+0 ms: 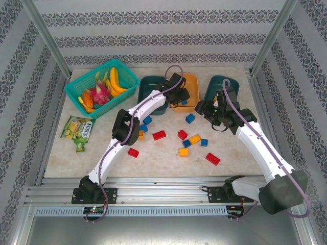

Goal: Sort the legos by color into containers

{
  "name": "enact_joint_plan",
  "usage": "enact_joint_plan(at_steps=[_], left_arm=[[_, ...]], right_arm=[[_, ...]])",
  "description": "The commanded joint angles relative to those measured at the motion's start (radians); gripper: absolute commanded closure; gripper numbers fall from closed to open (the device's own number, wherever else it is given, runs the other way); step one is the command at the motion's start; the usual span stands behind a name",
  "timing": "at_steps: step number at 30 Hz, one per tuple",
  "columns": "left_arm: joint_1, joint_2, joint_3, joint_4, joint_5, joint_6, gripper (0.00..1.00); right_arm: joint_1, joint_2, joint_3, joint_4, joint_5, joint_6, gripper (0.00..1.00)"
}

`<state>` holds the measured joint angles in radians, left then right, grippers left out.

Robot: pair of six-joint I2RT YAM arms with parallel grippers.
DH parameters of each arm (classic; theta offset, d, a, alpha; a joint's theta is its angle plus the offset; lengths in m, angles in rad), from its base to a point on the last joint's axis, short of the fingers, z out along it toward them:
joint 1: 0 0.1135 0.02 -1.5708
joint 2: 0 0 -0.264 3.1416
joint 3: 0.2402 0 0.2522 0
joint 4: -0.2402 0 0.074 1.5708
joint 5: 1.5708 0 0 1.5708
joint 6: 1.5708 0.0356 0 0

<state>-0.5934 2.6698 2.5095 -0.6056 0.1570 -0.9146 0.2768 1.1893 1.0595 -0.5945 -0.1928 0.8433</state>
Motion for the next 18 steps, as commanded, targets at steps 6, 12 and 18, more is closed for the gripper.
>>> enact_joint_plan(at_steps=[6, 12, 18], left_arm=[[0.021, -0.065, 0.069, 0.03, 0.012, -0.003, 0.35], [0.029, -0.188, 0.081, -0.01, -0.008, -0.004, 0.27], [0.042, -0.485, -0.152, -0.223, -0.105, 0.012, 0.26]], right_arm=[[-0.006, -0.026, 0.021, -0.063, 0.011, -0.015, 0.43], [0.005, -0.058, 0.056, -0.132, 0.037, -0.058, 0.43], [0.111, -0.06, 0.117, -0.181, 0.08, -0.117, 0.43]])
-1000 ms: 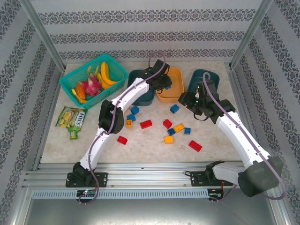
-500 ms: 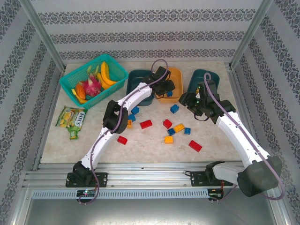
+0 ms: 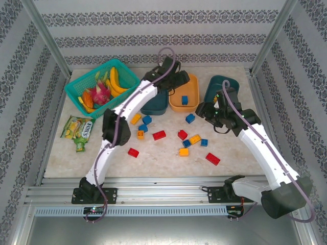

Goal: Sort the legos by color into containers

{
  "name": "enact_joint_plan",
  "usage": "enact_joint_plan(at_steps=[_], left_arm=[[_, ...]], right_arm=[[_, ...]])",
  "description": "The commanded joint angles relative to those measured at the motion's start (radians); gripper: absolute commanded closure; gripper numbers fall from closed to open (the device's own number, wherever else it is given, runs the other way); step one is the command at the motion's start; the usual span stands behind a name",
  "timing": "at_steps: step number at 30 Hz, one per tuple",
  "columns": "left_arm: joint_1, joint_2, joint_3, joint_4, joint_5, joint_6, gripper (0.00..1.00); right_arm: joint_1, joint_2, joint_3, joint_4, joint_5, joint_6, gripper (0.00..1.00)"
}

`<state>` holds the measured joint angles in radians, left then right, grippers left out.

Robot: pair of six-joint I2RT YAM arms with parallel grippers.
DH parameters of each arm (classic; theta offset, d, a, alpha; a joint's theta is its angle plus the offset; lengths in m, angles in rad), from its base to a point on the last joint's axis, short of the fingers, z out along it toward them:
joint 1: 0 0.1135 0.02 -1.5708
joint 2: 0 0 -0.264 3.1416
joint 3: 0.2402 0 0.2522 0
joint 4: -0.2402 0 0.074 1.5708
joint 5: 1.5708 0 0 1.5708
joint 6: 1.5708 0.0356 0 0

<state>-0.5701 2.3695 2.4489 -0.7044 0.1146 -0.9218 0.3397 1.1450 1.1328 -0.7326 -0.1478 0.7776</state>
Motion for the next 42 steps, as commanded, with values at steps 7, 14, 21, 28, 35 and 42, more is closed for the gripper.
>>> enact_joint_plan(at_steps=[7, 14, 21, 28, 35, 42], left_arm=[[0.078, -0.707, -0.815, -0.127, -0.096, 0.003, 0.25], [0.255, -0.965, -1.317, -0.189, 0.043, 0.09, 0.19], [0.363, -0.954, -1.475, -0.095, 0.103, 0.203, 0.18], [0.409, -0.842, -1.456, -0.028, 0.107, 0.292, 0.17], [0.411, -0.707, -1.412, -0.017, 0.108, 0.325, 0.24], [0.41, -0.652, -1.417, 0.014, 0.107, 0.314, 0.41]], right_arm=[[0.3, -0.015, -0.011, 0.117, 0.019, -0.122, 0.41], [0.525, 0.055, -0.163, 0.442, -0.053, -0.199, 0.33], [0.585, 0.102, -0.331, 0.785, -0.026, -0.135, 0.26], [0.585, 0.175, -0.282, 0.759, -0.05, -0.12, 0.23], [0.581, 0.175, -0.3, 0.751, -0.042, -0.089, 0.24], [0.573, 0.187, -0.29, 0.737, -0.044, -0.081, 0.25]])
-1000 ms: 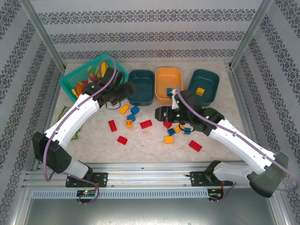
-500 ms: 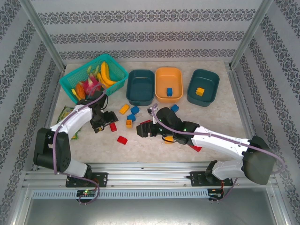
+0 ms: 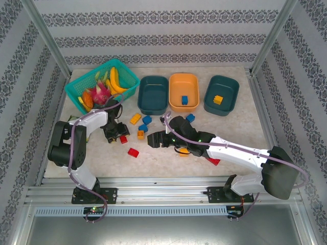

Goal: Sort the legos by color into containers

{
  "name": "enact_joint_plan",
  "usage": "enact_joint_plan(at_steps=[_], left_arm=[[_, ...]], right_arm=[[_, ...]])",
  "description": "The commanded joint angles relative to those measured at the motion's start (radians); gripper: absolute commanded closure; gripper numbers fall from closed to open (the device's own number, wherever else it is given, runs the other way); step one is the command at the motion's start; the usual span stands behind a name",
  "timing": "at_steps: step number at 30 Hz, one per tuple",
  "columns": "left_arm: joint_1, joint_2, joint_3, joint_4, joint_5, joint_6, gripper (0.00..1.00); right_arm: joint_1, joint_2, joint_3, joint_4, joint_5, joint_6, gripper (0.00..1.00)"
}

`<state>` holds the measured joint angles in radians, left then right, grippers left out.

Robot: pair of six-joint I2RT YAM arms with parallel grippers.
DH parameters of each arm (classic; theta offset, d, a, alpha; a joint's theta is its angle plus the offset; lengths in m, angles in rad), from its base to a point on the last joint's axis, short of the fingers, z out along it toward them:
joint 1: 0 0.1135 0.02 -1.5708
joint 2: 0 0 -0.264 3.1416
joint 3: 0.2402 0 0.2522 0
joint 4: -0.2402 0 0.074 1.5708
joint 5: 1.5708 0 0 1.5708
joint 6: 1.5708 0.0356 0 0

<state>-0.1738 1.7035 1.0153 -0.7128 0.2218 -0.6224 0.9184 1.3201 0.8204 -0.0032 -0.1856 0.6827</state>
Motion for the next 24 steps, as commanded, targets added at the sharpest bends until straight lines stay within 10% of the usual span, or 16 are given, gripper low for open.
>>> enact_joint_plan(at_steps=[1, 10, 24], left_arm=[[0.013, 0.018, 0.016, 0.023, -0.001, 0.014, 0.43], [0.002, -0.01, 0.024, -0.002, -0.037, 0.007, 0.7], [-0.137, 0.057, 0.517, -0.164, -0.045, 0.025, 0.73]], right_arm=[[-0.006, 0.013, 0.023, 0.006, -0.005, 0.015, 0.25], [-0.009, 0.001, 0.019, 0.004, 0.015, 0.023, 0.26], [-0.217, -0.148, 0.069, -0.021, 0.184, 0.073, 0.26]])
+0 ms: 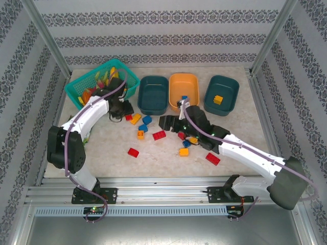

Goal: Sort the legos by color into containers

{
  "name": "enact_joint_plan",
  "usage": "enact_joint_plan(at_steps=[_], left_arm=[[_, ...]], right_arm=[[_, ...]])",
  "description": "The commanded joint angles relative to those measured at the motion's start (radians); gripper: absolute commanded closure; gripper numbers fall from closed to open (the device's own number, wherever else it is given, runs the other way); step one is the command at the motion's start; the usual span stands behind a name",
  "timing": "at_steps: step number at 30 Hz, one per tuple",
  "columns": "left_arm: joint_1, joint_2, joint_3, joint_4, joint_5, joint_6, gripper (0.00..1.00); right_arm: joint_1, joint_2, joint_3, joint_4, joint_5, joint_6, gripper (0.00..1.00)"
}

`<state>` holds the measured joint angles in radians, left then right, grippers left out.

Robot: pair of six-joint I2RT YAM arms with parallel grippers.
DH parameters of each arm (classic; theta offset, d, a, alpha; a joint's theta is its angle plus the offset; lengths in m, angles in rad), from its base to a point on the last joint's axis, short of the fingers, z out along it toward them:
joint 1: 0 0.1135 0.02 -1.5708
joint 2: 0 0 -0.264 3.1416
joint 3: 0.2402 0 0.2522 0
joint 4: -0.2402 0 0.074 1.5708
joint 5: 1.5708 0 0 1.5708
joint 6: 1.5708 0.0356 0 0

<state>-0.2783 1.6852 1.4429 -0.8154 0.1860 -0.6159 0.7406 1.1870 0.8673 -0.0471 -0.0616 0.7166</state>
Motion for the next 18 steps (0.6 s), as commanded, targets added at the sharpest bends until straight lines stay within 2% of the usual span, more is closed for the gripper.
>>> enact_joint_plan(at_steps=[1, 9, 18], left_arm=[[-0.042, 0.118, 0.147, -0.068, -0.014, 0.023, 0.73], [-0.088, 0.447, 0.558, -0.067, -0.058, 0.054, 0.73], [-0.092, 0.756, 0.856, -0.079, -0.06, 0.039, 0.72]], right_arm=[[-0.064, -0.015, 0.023, 0.031, 0.06, 0.055, 0.26], [-0.204, -0.015, 0.025, 0.06, 0.05, 0.149, 0.25], [-0.255, -0.054, -0.002, -0.011, 0.025, 0.176, 0.25]])
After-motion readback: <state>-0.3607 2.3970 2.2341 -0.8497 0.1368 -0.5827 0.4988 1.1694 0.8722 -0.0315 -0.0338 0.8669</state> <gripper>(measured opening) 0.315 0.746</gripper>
